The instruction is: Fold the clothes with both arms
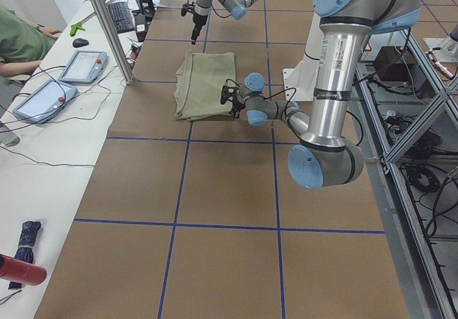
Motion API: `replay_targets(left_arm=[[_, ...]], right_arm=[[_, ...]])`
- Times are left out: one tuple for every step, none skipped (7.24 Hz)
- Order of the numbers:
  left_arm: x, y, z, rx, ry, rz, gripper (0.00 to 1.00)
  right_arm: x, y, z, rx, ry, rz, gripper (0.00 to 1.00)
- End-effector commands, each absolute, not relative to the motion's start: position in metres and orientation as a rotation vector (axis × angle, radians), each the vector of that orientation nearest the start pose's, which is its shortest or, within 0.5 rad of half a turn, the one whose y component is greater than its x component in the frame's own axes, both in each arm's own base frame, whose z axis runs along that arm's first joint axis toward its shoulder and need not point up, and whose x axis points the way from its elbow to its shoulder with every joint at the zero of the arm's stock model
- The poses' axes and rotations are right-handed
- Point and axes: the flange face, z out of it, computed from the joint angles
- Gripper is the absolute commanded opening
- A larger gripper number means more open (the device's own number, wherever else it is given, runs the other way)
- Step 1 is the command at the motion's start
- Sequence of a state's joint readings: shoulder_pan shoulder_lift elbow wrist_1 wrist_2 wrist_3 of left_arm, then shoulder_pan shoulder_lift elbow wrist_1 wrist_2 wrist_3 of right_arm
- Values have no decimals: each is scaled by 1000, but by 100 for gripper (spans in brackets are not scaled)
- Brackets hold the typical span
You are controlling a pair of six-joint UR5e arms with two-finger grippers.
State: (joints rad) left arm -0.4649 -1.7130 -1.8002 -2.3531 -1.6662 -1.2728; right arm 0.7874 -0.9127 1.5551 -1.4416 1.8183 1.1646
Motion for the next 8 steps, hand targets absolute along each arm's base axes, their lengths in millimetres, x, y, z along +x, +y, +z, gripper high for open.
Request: replay_targets(left_arm=[[403, -385, 406, 454, 1025, -34, 0], [380, -424, 428, 514, 946, -30, 0], [364, -470, 441, 574, 873, -21, 0], [364, -536, 436, 628, 811, -21, 0], [377, -609, 430, 649, 733, -9, 0], [389, -670, 426, 644, 669, -6, 0], [393, -721, 414, 656, 600, -2, 0], [391, -744, 410, 678, 541, 1, 0]], right_arm=[[-429, -580, 265, 236, -768, 259, 100], [-429, -579, 266, 233, -767, 262, 100], [-430, -578, 266, 232, -768, 261, 100], [-431, -577, 266, 231, -768, 261, 100], [-431, -576, 264, 232, -772, 261, 100], [-430, -575, 261, 236, -779, 261, 100], [-428, -572, 256, 242, -787, 259, 100], [-429, -569, 254, 242, -792, 256, 100]])
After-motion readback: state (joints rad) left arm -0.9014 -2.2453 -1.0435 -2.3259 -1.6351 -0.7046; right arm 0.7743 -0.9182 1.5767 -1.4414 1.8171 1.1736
